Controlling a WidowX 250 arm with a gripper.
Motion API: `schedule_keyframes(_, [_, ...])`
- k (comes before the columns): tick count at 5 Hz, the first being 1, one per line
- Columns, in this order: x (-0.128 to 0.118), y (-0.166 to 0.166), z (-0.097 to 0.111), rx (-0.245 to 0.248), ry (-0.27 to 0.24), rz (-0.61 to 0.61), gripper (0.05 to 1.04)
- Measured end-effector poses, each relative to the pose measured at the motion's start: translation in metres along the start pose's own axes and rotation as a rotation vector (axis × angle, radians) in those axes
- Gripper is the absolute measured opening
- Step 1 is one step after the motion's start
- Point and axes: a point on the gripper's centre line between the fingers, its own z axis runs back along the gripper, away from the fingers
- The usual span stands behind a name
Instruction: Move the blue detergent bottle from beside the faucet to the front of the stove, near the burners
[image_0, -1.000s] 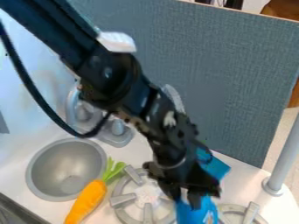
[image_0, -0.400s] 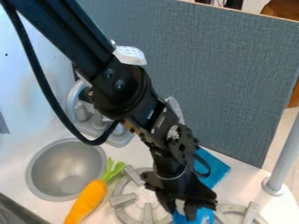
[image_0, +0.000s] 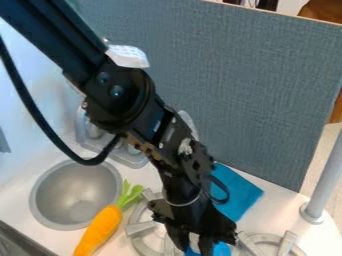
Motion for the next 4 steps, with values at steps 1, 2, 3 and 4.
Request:
schedule_keyframes(1, [-0.002, 0.002, 0.001, 0.004, 0.015, 0.017, 0.484])
schedule_keyframes(2, [-0.001, 0.004, -0.003, 0.027, 0.032, 0.033, 0.485])
schedule_keyframes(3, [-0.003, 0.007, -0.005, 0.044, 0.049, 0.035, 0.485])
schedule_keyframes(4, [-0.005, 0.012, -0.008, 0.074, 0.075, 0.024, 0.484])
